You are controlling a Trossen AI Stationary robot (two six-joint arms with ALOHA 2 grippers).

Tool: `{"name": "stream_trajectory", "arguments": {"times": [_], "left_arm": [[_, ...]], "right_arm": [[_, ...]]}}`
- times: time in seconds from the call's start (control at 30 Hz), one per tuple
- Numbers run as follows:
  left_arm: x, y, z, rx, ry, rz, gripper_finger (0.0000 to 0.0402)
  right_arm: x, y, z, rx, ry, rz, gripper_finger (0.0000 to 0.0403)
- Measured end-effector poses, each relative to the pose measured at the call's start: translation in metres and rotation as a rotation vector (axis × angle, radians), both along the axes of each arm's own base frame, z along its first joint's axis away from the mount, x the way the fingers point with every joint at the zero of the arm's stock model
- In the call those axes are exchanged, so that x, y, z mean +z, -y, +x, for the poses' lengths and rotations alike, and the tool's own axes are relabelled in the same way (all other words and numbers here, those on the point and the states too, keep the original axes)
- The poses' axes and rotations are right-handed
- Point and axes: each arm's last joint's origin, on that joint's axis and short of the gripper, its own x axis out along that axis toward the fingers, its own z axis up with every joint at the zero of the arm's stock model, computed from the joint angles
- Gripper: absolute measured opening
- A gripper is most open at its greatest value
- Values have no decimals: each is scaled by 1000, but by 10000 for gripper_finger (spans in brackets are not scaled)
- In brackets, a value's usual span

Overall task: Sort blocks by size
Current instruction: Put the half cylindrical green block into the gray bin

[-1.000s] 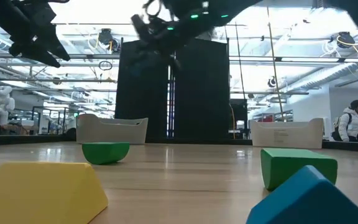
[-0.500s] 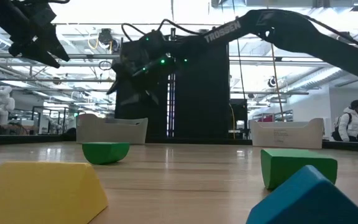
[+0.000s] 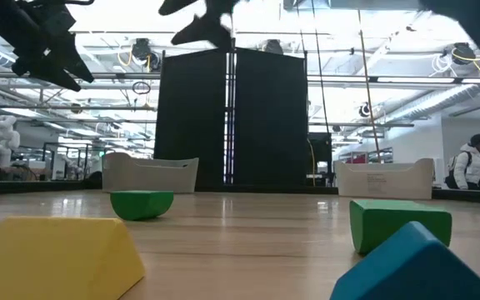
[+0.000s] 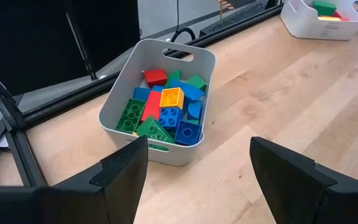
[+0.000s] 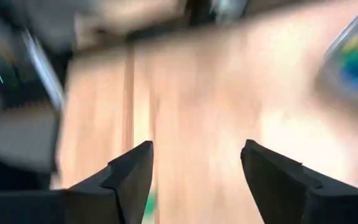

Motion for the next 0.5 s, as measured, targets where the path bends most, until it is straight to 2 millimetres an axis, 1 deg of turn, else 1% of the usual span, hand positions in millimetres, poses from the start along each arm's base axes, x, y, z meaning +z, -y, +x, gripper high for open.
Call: {"name": "stream_trajectory", "arguments": {"times": [0.1,0.17,0.2,0.27,0.33,0.37,0.43,0.5], "left_arm": [[0,0,0,0,0,0,281],[0,0,0,-1,1,0,281],[0,0,0,-1,2,0,281],[0,0,0,-2,3,-1,281],[0,0,0,-2,3,-2,281],[0,0,0,-2,4,-2,281],[0,0,0,-2,4,-2,281],[0,0,0,-2,4,-2,281]], "right_arm": [[-14,-68,-9,66,-146,-130,226],[-25,-107,-12,103,-180,-203,224],[-28,-124,-13,120,-176,-230,224],[-46,-151,-11,141,-198,-252,227],[-69,-170,-3,141,-208,-253,233],[-81,-176,1,139,-217,-245,237],[-100,-183,7,128,-236,-235,247],[-109,-186,14,101,-224,-207,260]]}}
